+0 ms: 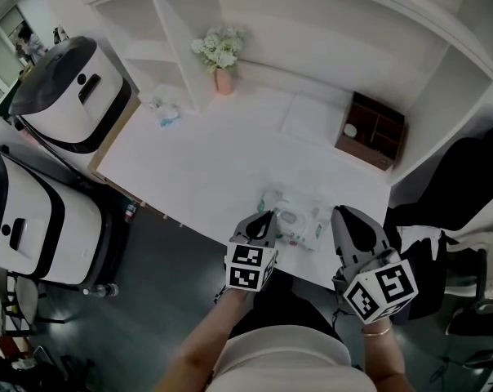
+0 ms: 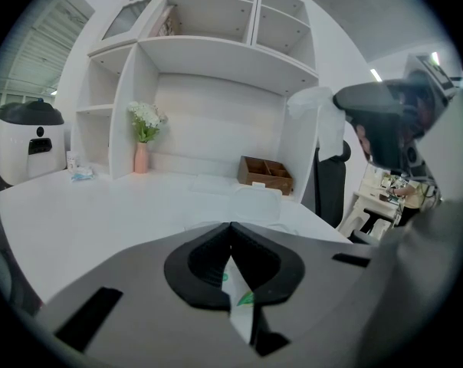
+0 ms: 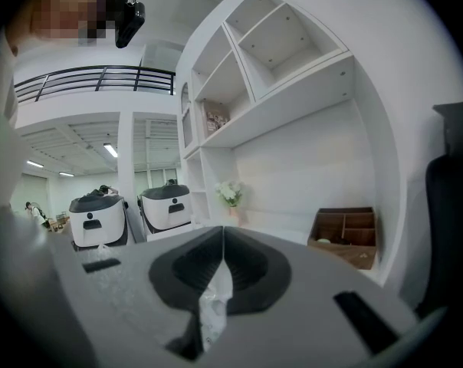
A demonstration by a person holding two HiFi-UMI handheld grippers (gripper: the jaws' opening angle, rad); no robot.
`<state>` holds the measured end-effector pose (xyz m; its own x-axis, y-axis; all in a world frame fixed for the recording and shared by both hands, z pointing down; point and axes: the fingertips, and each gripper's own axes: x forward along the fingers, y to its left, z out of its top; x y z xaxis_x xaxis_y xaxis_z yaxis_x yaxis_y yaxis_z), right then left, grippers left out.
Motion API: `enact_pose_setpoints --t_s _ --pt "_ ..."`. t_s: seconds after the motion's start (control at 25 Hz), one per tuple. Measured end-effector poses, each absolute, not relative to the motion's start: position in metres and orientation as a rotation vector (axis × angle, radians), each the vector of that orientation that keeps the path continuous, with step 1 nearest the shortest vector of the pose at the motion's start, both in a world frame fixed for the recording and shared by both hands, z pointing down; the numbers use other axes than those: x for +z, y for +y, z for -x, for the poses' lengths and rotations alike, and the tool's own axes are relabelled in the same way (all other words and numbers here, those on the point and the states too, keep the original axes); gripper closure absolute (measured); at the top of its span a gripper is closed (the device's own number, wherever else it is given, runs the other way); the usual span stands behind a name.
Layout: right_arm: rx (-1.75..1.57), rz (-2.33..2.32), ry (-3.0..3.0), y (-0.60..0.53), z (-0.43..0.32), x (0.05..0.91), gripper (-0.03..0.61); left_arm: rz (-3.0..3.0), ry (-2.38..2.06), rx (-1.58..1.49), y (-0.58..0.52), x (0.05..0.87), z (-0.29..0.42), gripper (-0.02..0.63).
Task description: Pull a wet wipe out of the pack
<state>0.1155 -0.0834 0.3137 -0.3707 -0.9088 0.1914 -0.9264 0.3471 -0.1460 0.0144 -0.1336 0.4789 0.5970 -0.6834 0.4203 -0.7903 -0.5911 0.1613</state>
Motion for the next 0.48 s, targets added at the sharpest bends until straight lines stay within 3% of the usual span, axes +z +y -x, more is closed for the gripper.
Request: enact_pose_setpoints --t_s 0.48 --pt "0.362 -1.686 -2.542 -0.083 -0.1134 0.3137 0.569 -2.456 -1.221 0.418 -0.1353 0.4809 -0.0127 0.618"
